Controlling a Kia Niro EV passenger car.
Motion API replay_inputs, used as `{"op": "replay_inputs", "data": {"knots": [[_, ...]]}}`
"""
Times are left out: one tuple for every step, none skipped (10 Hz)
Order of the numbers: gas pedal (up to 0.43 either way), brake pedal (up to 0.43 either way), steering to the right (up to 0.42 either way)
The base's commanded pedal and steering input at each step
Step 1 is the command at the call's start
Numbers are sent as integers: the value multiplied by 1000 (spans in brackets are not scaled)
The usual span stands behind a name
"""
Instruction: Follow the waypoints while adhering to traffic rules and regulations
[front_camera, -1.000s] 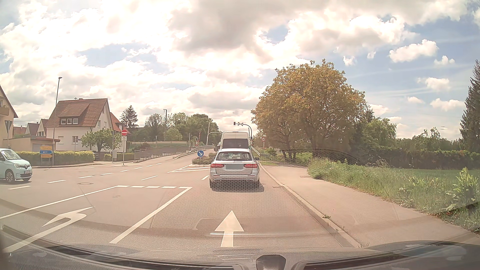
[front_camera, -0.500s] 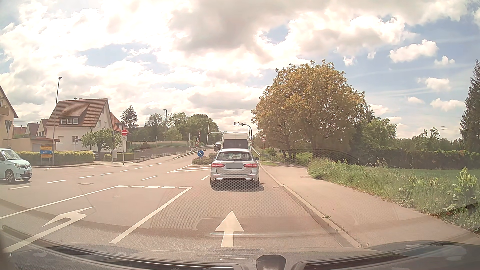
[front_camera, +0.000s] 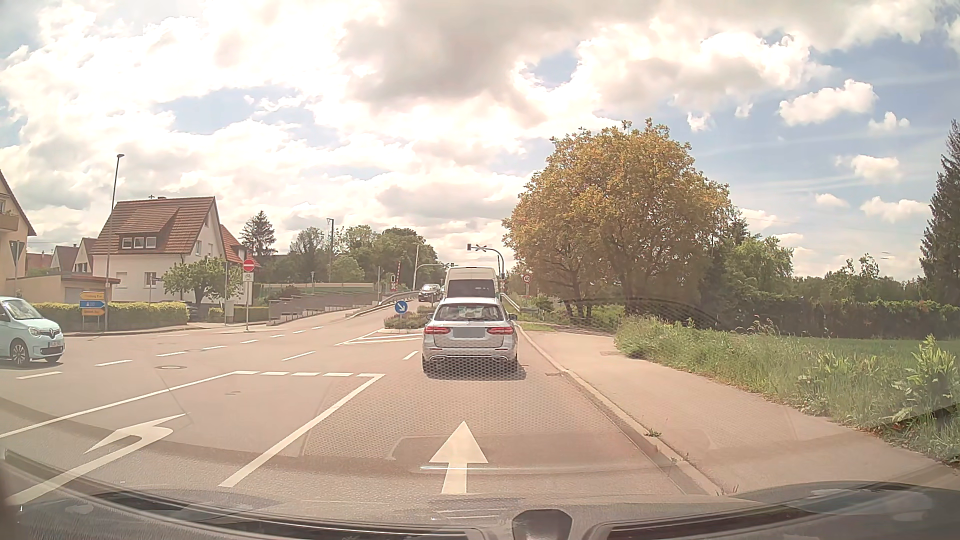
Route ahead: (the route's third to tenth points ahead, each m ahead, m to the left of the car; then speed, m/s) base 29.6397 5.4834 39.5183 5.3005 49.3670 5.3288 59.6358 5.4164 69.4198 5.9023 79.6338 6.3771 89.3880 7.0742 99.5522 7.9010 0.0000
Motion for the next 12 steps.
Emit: {"op": "replay_inputs", "data": {"knots": [[0, 250, 5], [0, 250, 5], [0, 61, 5], [0, 0, 5], [0, 0, 5], [0, 0, 5], [47, 0, 5], [197, 0, 5], [197, 0, 5], [209, 0, 5], [209, 0, 5], [220, 0, 5]]}}
